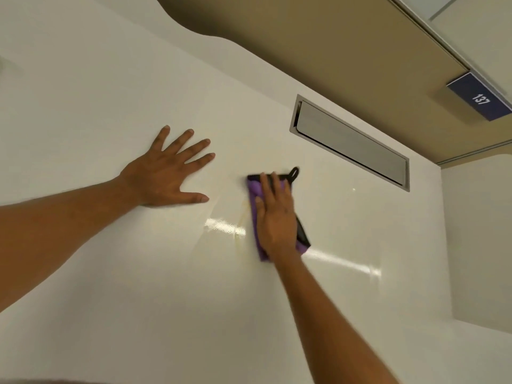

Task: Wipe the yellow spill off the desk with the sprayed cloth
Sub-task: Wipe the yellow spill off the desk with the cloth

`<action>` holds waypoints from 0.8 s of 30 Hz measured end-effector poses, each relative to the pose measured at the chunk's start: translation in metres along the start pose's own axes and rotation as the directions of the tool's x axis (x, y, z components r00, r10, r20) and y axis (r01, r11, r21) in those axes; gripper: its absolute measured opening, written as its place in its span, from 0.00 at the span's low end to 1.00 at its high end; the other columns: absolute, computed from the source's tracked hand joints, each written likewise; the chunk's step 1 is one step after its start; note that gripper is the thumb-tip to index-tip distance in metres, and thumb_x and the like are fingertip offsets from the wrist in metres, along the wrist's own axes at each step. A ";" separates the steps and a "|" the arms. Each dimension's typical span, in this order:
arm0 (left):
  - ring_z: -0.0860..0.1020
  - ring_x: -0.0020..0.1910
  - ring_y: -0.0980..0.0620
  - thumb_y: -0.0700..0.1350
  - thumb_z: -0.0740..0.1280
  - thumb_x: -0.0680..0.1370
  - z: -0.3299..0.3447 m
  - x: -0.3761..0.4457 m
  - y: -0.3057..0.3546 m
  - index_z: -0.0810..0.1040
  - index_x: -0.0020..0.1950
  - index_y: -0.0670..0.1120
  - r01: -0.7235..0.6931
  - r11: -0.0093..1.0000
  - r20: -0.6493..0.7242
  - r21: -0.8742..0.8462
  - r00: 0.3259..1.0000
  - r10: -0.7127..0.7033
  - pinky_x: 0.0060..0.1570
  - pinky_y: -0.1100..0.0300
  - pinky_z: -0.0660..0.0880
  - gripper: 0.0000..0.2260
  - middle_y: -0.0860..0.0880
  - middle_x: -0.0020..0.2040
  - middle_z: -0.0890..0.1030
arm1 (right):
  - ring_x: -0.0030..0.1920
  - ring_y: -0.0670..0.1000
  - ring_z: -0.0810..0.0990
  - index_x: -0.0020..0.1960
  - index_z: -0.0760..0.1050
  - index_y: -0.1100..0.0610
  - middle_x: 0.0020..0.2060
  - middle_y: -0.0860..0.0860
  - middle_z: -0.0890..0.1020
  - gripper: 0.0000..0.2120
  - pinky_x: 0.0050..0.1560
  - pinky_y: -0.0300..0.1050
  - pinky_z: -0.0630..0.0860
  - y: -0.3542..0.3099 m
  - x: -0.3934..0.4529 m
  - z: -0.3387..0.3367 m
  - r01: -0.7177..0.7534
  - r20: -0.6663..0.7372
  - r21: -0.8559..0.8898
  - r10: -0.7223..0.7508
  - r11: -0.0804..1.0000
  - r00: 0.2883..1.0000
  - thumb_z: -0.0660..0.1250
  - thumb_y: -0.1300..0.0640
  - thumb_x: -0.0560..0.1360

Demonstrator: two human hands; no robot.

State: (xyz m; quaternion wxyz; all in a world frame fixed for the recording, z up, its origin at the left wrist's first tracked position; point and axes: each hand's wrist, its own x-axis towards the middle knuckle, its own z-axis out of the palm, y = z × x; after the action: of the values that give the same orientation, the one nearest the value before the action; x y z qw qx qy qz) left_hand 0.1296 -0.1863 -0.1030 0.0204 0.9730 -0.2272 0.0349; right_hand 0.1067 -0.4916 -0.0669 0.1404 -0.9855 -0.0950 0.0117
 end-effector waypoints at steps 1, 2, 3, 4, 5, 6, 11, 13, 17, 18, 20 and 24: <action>0.53 0.87 0.40 0.80 0.48 0.77 -0.001 0.000 0.000 0.54 0.87 0.54 -0.001 1.000 -0.002 0.002 1.000 0.001 0.83 0.31 0.47 0.46 0.49 0.88 0.55 | 0.83 0.58 0.57 0.83 0.62 0.51 0.83 0.52 0.63 0.24 0.83 0.56 0.58 -0.007 -0.027 0.005 0.053 -0.003 -0.013 -0.053 0.999 0.999 0.56 0.52 0.88; 0.53 0.87 0.40 0.80 0.48 0.77 -0.002 -0.001 -0.001 0.54 0.87 0.54 0.000 1.000 -0.002 0.004 1.000 0.000 0.83 0.31 0.47 0.46 0.49 0.88 0.55 | 0.84 0.56 0.55 0.84 0.60 0.50 0.84 0.50 0.61 0.24 0.83 0.55 0.57 -0.011 -0.058 0.010 0.094 0.002 -0.025 -0.094 0.995 0.996 0.55 0.51 0.88; 0.53 0.87 0.40 0.80 0.47 0.77 -0.002 -0.001 -0.001 0.54 0.87 0.54 0.002 1.000 0.000 0.007 1.000 -0.002 0.83 0.31 0.47 0.46 0.49 0.88 0.55 | 0.85 0.54 0.53 0.85 0.56 0.48 0.85 0.48 0.58 0.25 0.83 0.54 0.56 -0.013 -0.089 0.013 0.115 0.023 -0.029 -0.114 0.993 0.993 0.52 0.50 0.89; 0.53 0.87 0.40 0.80 0.46 0.76 -0.003 -0.002 0.000 0.55 0.87 0.54 0.004 1.000 0.005 0.006 1.000 -0.004 0.83 0.31 0.47 0.46 0.49 0.88 0.55 | 0.85 0.53 0.52 0.85 0.53 0.45 0.85 0.46 0.55 0.25 0.83 0.53 0.55 -0.011 -0.117 0.013 0.118 0.050 -0.022 -0.117 0.993 0.992 0.50 0.48 0.89; 0.53 0.87 0.40 0.80 0.45 0.76 -0.004 -0.002 0.000 0.54 0.87 0.54 0.005 1.000 0.014 0.001 1.000 -0.005 0.83 0.31 0.47 0.46 0.50 0.88 0.54 | 0.85 0.53 0.51 0.85 0.51 0.43 0.85 0.44 0.54 0.25 0.82 0.53 0.55 -0.004 -0.138 0.012 0.113 0.074 -0.012 -0.112 0.994 0.991 0.48 0.47 0.89; 0.52 0.88 0.40 0.80 0.45 0.76 -0.006 -0.001 0.001 0.54 0.87 0.54 0.005 1.000 0.023 -0.009 1.000 -0.005 0.83 0.31 0.47 0.46 0.50 0.88 0.54 | 0.85 0.53 0.51 0.85 0.51 0.42 0.85 0.43 0.54 0.25 0.82 0.52 0.55 0.006 -0.150 0.009 0.110 0.089 -0.012 -0.109 0.994 0.990 0.49 0.46 0.89; 0.50 0.88 0.40 0.80 0.42 0.76 -0.007 -0.001 0.002 0.52 0.88 0.54 0.006 1.000 0.031 -0.011 1.000 -0.006 0.83 0.31 0.46 0.46 0.50 0.89 0.52 | 0.85 0.53 0.55 0.83 0.61 0.48 0.83 0.43 0.59 0.23 0.81 0.58 0.60 0.063 -0.080 -0.022 -0.136 0.024 0.009 0.136 0.991 0.990 0.55 0.51 0.89; 0.51 0.88 0.40 0.80 0.43 0.76 -0.007 -0.002 0.002 0.51 0.88 0.54 0.004 1.000 0.031 -0.006 1.000 -0.004 0.83 0.31 0.46 0.46 0.50 0.89 0.52 | 0.84 0.57 0.57 0.83 0.62 0.50 0.83 0.49 0.61 0.23 0.81 0.59 0.60 0.071 -0.020 -0.028 -0.253 -0.014 0.048 0.254 0.966 0.967 0.55 0.52 0.88; 0.52 0.88 0.40 0.80 0.44 0.77 -0.008 -0.001 0.001 0.52 0.87 0.54 -0.004 1.000 0.027 -0.001 1.000 0.004 0.83 0.30 0.48 0.46 0.50 0.89 0.53 | 0.83 0.60 0.59 0.83 0.62 0.51 0.83 0.53 0.64 0.23 0.81 0.60 0.62 0.037 0.059 -0.016 -0.231 -0.044 0.051 0.233 0.972 0.971 0.54 0.52 0.88; 0.52 0.87 0.40 0.80 0.44 0.77 -0.008 -0.001 0.001 0.53 0.87 0.54 -0.006 1.000 0.025 0.000 1.000 0.006 0.83 0.30 0.48 0.46 0.50 0.88 0.54 | 0.82 0.60 0.60 0.83 0.63 0.52 0.82 0.54 0.65 0.23 0.80 0.60 0.63 0.022 0.060 -0.010 -0.184 -0.051 0.023 0.185 0.983 0.981 0.54 0.52 0.88; 0.53 0.87 0.39 0.80 0.45 0.77 -0.008 -0.001 0.002 0.54 0.87 0.54 -0.010 1.000 0.012 0.006 1.000 0.010 0.83 0.30 0.49 0.46 0.50 0.88 0.55 | 0.80 0.61 0.63 0.83 0.64 0.53 0.81 0.55 0.66 0.23 0.80 0.58 0.64 -0.008 0.043 0.001 -0.107 -0.060 -0.013 0.106 0.994 0.993 0.56 0.52 0.88; 0.54 0.87 0.39 0.79 0.45 0.77 -0.008 0.000 0.001 0.54 0.87 0.54 -0.012 1.000 0.016 0.003 1.000 0.012 0.82 0.30 0.49 0.46 0.49 0.88 0.56 | 0.83 0.57 0.58 0.84 0.59 0.50 0.84 0.51 0.61 0.25 0.83 0.51 0.57 -0.054 -0.055 0.027 -0.085 -0.033 -0.010 0.085 0.996 0.996 0.55 0.50 0.88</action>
State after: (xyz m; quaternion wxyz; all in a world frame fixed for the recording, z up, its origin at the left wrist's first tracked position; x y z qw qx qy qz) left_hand 0.1283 -0.1870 -0.0947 0.0170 0.9719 -0.2330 0.0276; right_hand 0.0413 -0.4435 -0.0784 0.1355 -0.9895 -0.0508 0.0008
